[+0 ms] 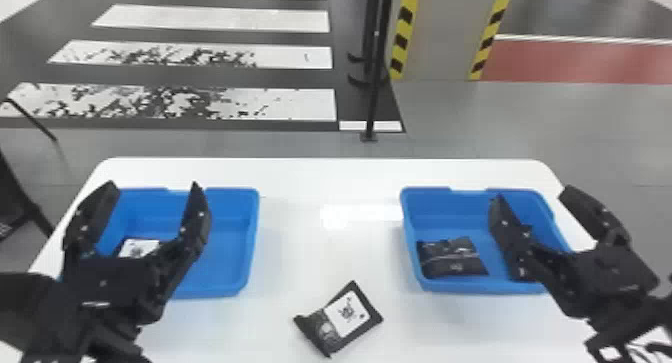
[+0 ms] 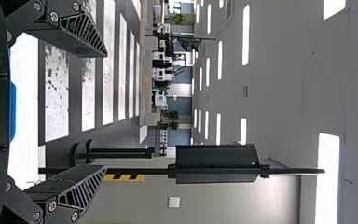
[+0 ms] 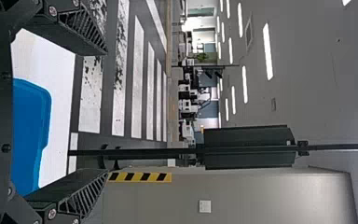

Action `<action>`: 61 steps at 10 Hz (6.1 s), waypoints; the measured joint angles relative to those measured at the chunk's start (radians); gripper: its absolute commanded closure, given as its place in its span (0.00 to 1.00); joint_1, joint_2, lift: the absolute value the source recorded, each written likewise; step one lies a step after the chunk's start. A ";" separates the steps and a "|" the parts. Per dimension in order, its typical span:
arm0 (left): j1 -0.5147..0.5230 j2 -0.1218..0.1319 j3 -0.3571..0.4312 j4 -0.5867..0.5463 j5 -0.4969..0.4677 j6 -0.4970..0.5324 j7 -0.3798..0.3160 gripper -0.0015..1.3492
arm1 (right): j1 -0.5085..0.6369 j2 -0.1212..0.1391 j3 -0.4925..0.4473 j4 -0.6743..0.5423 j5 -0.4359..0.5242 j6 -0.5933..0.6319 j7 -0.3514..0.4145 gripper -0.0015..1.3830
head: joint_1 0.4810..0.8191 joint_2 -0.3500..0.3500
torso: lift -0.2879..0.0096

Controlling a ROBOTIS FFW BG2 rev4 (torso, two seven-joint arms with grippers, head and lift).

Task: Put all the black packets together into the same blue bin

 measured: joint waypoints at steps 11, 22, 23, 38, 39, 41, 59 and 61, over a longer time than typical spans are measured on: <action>-0.003 -0.003 0.006 0.005 -0.011 0.002 0.000 0.14 | -0.104 -0.049 0.086 0.047 0.003 0.146 0.176 0.09 | 0.63 0.57 | 0.60; -0.015 -0.007 0.002 0.022 -0.009 0.011 0.000 0.14 | -0.618 -0.166 0.519 0.587 0.098 0.549 0.580 0.09 | 0.63 0.83 | 0.60; -0.017 -0.007 0.000 0.024 -0.009 0.012 0.000 0.14 | -0.652 -0.167 0.553 0.629 0.100 0.548 0.593 0.09 | 0.63 0.84 | 0.60; -0.021 -0.011 0.009 0.046 -0.001 0.013 0.000 0.14 | -0.764 -0.164 0.694 0.591 0.280 0.864 0.630 0.77 | 0.63 0.84 | 0.60; -0.020 -0.011 0.010 0.047 -0.001 0.012 0.000 0.14 | -0.763 -0.164 0.693 0.589 0.282 0.870 0.625 0.79 | 0.63 0.84 | 0.60; -0.020 -0.011 0.010 0.050 -0.003 0.009 0.000 0.14 | -0.759 -0.164 0.692 0.572 0.299 0.882 0.615 0.80 | 0.63 0.83 | 0.60; -0.009 -0.018 0.037 0.064 0.009 -0.081 -0.001 0.14 | -0.328 -0.096 -0.042 0.073 0.322 0.681 0.366 0.11 | 0.63 0.39 | 0.60; -0.006 -0.023 0.056 0.067 0.011 -0.077 -0.007 0.14 | -0.159 -0.041 -0.066 -0.004 0.189 0.461 0.275 0.12 | 0.63 0.44 | 0.60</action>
